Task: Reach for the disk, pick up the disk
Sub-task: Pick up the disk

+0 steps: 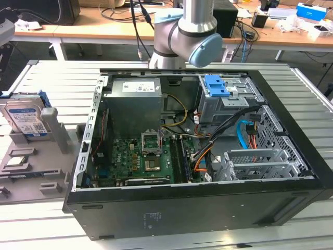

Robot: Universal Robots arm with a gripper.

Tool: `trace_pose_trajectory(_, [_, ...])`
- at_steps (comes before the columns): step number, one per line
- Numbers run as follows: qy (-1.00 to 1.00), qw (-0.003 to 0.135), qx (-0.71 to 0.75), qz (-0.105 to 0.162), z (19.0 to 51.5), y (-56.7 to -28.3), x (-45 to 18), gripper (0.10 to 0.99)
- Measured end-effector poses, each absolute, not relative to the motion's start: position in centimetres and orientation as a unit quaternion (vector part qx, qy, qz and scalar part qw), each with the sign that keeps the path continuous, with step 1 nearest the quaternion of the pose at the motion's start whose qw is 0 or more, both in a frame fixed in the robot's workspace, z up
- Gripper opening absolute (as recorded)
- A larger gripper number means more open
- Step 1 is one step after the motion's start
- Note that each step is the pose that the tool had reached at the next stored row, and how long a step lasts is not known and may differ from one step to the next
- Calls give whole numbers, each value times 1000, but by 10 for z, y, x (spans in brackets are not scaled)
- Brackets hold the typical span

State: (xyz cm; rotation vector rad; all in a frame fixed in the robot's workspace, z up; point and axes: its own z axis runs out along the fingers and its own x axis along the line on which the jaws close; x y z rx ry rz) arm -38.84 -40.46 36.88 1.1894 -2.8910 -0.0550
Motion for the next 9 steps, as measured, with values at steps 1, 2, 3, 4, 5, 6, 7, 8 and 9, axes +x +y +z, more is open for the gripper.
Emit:
trace_pose_trajectory(1, [-923,8,384,-18,369,-405,-388,106])
trace_pose_trajectory(2, [-922,8,388,-18,369,-405,-388,106])
trace_pose_trajectory(3, [-920,8,392,-17,369,-405,-388,106])
trace_pose_trajectory(4, [-918,8,396,-17,369,-405,-388,106])
trace_pose_trajectory(5, [-914,8,405,-17,369,-405,-388,106])
trace_pose_trajectory(6, [-912,8,409,-17,369,-405,-388,106])
trace_pose_trajectory(7, [-911,8,412,-17,369,-405,-388,106])
trace_pose_trajectory(8, [-907,8,420,-17,369,-405,-388,106])
trace_pose_trajectory(9, [-904,8,426,-17,369,-405,-388,106])
